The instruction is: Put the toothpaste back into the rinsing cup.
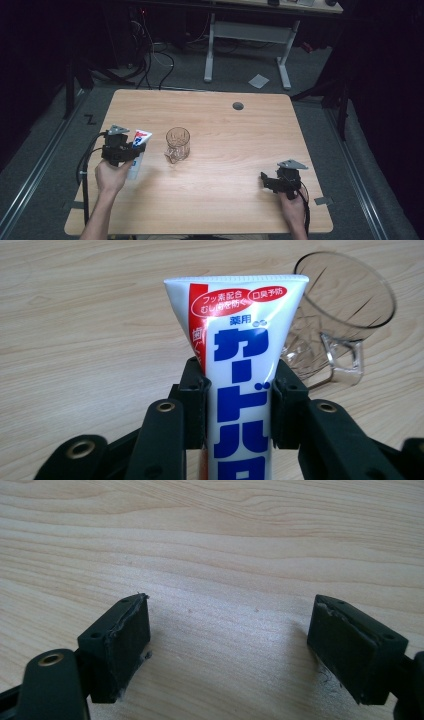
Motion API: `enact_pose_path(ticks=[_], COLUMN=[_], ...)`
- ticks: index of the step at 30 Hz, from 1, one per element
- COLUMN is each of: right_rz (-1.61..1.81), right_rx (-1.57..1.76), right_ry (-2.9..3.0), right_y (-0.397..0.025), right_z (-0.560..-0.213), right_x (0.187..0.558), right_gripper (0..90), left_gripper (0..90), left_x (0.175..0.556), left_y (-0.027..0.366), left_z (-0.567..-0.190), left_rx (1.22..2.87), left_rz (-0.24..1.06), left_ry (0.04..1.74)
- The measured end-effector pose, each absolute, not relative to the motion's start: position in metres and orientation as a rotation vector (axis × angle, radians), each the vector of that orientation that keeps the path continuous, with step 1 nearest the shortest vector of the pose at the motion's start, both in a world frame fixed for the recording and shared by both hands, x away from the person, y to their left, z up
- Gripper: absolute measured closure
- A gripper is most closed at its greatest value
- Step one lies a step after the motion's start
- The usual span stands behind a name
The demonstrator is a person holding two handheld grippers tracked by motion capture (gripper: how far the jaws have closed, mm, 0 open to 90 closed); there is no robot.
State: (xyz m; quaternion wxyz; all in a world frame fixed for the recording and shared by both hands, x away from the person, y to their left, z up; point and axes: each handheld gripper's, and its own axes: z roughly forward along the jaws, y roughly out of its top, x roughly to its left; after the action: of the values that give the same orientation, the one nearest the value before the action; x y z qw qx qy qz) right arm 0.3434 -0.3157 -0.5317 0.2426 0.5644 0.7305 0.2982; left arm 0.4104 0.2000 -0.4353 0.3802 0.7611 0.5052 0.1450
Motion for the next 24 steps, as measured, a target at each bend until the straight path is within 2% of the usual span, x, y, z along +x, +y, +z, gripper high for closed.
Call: enact_pose_path(ticks=[12, 24], right_rz=[0.814, 0.817], right_rx=[1.546, 1.542], right_ry=[1.994, 2.001], right_y=[-0.316, -0.316], right_z=[-0.532, -0.532], right_x=[0.344, 0.343], right_gripper=[17.1, 17.1], left_gripper=[66.0, 66.0], left_x=[0.41, 0.414], left_y=[0.196, 0.172], left_z=[-0.41, -0.385], left_rx=[1.847, 1.82], left_rz=[0.338, 0.377], left_ry=[1.22, 1.121])
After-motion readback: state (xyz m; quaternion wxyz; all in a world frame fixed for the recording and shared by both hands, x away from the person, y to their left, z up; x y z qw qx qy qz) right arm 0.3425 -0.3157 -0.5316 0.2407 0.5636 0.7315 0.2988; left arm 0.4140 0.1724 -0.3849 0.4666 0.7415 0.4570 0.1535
